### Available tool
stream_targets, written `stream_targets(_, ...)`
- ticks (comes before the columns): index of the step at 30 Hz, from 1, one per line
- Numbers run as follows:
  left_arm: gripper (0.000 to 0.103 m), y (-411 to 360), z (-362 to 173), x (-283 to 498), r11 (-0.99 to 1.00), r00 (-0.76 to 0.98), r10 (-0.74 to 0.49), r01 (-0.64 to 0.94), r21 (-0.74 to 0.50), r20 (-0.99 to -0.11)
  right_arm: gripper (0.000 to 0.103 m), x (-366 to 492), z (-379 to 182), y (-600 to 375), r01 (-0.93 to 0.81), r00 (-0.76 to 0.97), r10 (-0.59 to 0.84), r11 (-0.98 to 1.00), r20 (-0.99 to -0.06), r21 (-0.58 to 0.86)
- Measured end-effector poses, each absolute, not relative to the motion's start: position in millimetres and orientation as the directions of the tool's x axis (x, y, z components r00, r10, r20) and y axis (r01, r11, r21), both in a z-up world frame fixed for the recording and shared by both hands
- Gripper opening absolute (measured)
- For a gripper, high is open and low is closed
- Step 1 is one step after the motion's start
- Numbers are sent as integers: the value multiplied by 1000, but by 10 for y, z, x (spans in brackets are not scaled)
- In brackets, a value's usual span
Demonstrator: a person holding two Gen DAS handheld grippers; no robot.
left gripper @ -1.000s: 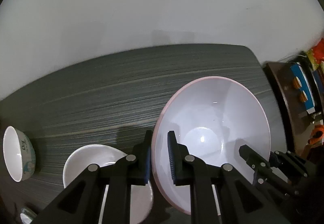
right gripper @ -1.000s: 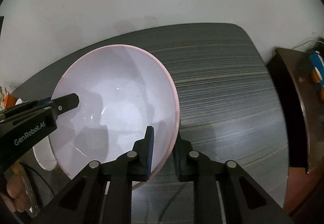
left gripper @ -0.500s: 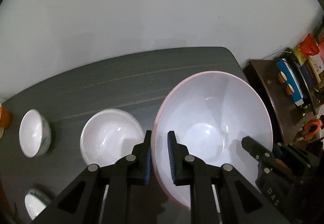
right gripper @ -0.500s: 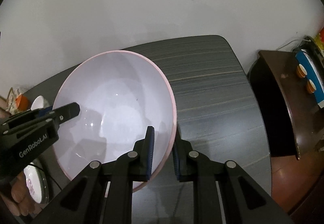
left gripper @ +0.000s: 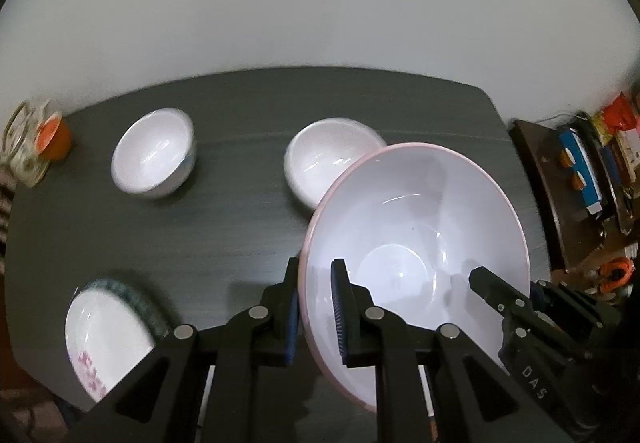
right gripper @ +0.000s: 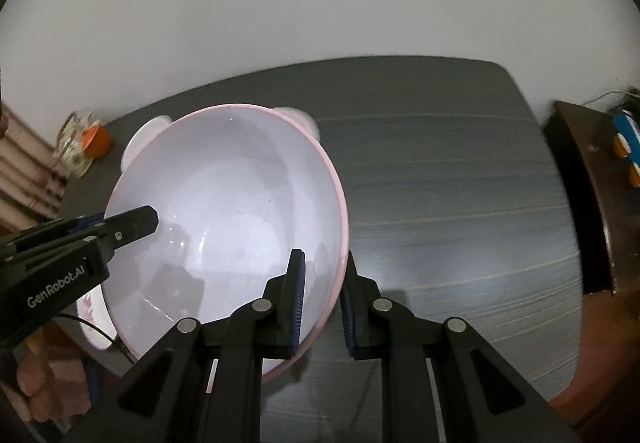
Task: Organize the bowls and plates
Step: 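Carry the pink bowl beside the plate stack, lower it, open both grippers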
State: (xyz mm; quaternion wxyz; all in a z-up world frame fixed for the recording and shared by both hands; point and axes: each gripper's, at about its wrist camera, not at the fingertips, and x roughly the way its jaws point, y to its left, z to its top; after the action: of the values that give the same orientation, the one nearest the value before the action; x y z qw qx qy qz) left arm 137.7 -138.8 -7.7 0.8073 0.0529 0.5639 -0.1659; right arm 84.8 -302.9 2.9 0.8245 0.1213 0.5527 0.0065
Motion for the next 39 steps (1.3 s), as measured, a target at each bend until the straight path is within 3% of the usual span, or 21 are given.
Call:
stream_targets(16, 15, -309, -628, 918, 980, 307, -166, 155, -123, -937, 16, 478, -398, -2078, 54, 334, 194, 973, -922, 224)
stream_targets(39, 15, -259, -1039, 888, 987, 309, -144, 120, -111, -940, 16, 401, -693, -2061, 88, 324, 211, 964, -922, 252)
